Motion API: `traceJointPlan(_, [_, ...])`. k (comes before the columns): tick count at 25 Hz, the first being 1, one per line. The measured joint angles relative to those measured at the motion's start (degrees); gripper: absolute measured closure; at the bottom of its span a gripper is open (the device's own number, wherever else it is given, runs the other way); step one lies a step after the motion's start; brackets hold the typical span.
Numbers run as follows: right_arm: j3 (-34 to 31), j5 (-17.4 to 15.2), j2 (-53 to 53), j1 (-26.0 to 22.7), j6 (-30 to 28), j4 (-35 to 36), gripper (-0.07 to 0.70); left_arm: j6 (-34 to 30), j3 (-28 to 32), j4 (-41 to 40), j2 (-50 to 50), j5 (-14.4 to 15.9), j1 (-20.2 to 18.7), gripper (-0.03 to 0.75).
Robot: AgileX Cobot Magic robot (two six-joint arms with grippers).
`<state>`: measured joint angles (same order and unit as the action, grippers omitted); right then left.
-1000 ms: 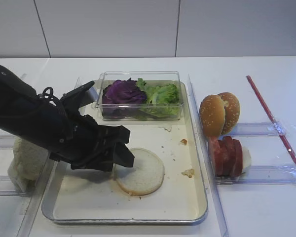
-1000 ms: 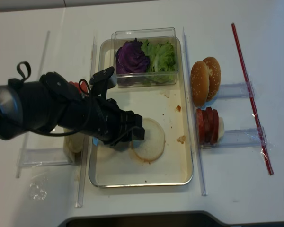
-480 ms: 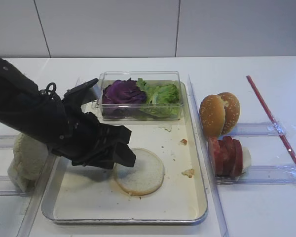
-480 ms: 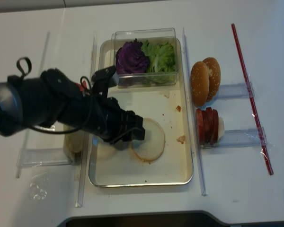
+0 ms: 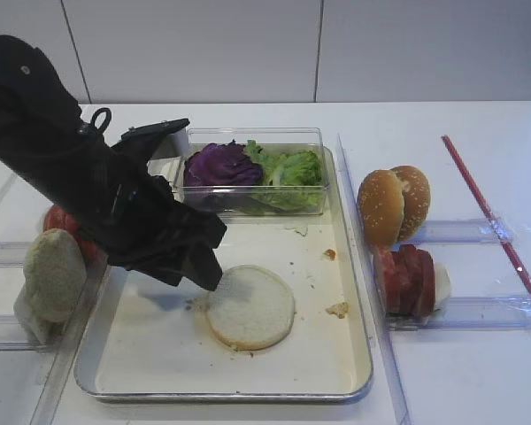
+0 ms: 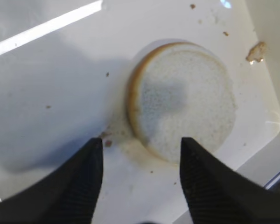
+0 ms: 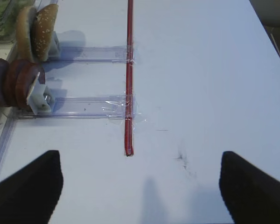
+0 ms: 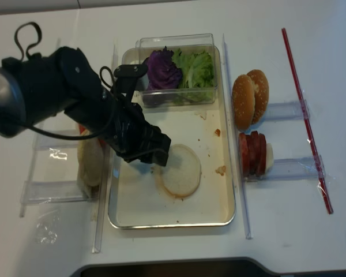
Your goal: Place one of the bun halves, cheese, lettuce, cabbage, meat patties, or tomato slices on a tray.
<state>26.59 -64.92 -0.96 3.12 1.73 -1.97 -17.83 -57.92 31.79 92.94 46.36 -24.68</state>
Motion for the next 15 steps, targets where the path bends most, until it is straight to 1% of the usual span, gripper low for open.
traceJointPlan(3, [0.0, 0.0, 0.0, 0.0, 0.0, 0.0, -0.067, 2.85, -1.68, -4.42, 0.0, 2.79, 0.0, 0.333])
traceJointPlan(6, [0.0, 0.0, 0.0, 0.0, 0.0, 0.0, -0.067, 5.68, -3.32, -8.21, -0.55, 4.21, 0.0, 0.334])
traceJointPlan(9, [0.0, 0.0, 0.0, 0.0, 0.0, 0.0, -0.067, 9.45, -4.74, -13.1, -2.6, 4.91, 0.0, 0.335])
traceJointPlan(12, [0.0, 0.0, 0.0, 0.0, 0.0, 0.0, -0.067, 14.13, -5.21, -20.24, -5.76, 6.38, 0.0, 0.335])
traceJointPlan(15, [0.0, 0.0, 0.0, 0.0, 0.0, 0.0, -0.067, 19.55, -5.23, -28.79, -9.27, 9.53, 0.0, 0.335])
